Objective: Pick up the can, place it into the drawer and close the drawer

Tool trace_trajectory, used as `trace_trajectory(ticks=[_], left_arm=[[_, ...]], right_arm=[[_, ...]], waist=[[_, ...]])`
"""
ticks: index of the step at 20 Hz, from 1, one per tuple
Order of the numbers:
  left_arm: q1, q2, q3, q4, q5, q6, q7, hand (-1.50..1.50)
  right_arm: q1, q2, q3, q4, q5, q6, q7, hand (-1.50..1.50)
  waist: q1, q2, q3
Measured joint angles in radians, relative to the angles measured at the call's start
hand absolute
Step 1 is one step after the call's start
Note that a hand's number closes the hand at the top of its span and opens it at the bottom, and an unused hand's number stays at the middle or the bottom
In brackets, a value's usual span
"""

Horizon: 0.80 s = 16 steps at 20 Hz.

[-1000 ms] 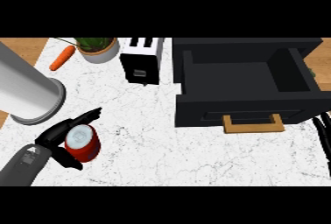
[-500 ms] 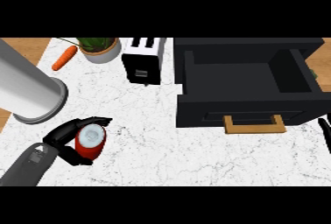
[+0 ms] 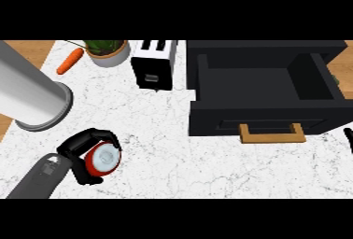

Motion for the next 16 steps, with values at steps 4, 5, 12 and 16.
trace_trajectory(ticks=[4,5,12,16], left_arm=[[0.039,0.002,-0.005,-0.068,0.053,-0.015,0.029,1.50],[0.042,-0.008,0.022,-0.073,0.087,0.000,0.058,1.50],[0.038,-0.115,0.309,-0.034,0.328,0.339,0.198,1.50],[0.018,-0.185,0.353,-0.148,0.372,0.514,0.301,1.50]], right_arm=[[0.006,-0.006,-0.020,0.009,-0.011,0.009,-0.014,-1.50],[0.005,0.000,-0.019,0.025,-0.005,0.009,-0.028,-1.50],[0.023,0.012,-0.021,-0.007,-0.008,-0.003,-0.011,-1.50],[0.035,0.014,-0.020,-0.031,-0.010,0.001,-0.001,-1.50]], waist=[[0.008,-0.001,0.000],[0.012,-0.002,0.000],[0.030,-0.007,0.000],[0.025,-0.007,0.001]])
